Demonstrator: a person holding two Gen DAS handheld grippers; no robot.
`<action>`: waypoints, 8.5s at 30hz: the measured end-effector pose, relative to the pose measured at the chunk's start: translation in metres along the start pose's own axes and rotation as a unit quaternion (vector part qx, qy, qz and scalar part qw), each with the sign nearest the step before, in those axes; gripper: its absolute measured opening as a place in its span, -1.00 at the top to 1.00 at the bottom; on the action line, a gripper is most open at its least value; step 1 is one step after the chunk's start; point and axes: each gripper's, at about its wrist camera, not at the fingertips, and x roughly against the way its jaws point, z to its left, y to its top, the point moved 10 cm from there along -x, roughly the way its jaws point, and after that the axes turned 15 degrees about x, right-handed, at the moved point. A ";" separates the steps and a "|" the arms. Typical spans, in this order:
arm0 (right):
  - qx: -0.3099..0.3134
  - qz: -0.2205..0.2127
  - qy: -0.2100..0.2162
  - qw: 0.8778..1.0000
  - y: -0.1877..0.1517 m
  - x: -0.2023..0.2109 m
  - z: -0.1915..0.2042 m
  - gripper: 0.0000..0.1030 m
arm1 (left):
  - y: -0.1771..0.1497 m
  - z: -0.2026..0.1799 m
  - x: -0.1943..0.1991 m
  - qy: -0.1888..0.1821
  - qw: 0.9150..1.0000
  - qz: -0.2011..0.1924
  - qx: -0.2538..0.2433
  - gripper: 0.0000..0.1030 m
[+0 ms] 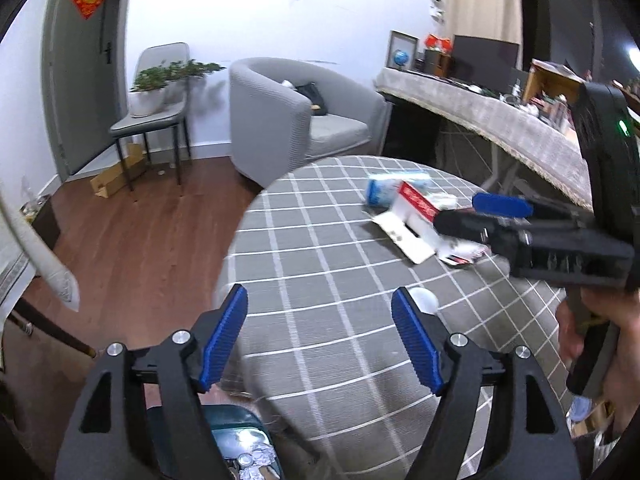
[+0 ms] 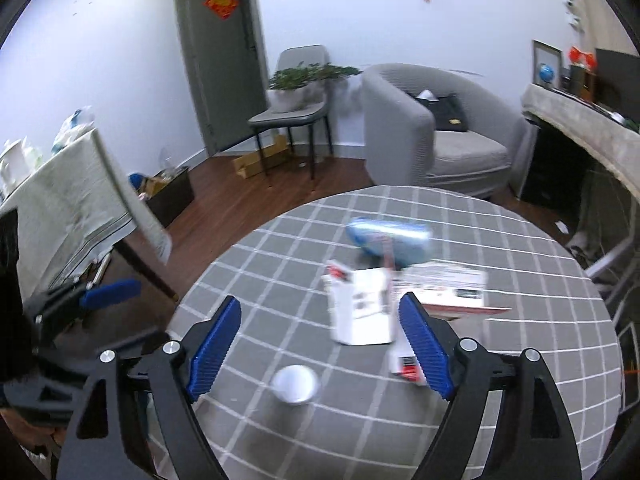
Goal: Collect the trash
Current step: 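Move both grippers back from the bin to the table, then grasp a second round white lid on the table with the left gripper, then grasp the white SanDisk card package with the right gripper while the left holds the lid, then carry the white lid over the bin with the left while the right lifts the package, then open the left gripper to drop the white lid into the teal bin, then lower the SanDisk package into the teal bin and open the right gripper, then move both grippers back from the bin toward the table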
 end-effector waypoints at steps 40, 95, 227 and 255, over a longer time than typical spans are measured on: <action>-0.069 0.022 -0.054 0.996 -0.019 -0.023 -0.075 -0.76 | -0.041 -0.070 -0.072 -0.037 0.993 0.089 -0.068 0.37; -0.103 0.034 -0.065 0.992 -0.051 -0.010 -0.060 -0.68 | -0.052 -0.013 -0.003 -0.024 0.996 0.073 -0.043 0.37; 0.179 0.298 0.149 0.926 -0.213 -0.188 0.340 -0.63 | -0.010 0.193 0.131 0.063 0.992 -0.046 0.096 0.28; 0.188 0.043 0.149 0.970 -0.034 -0.055 0.324 -0.69 | 0.051 0.164 0.162 0.085 0.985 -0.122 0.091 0.05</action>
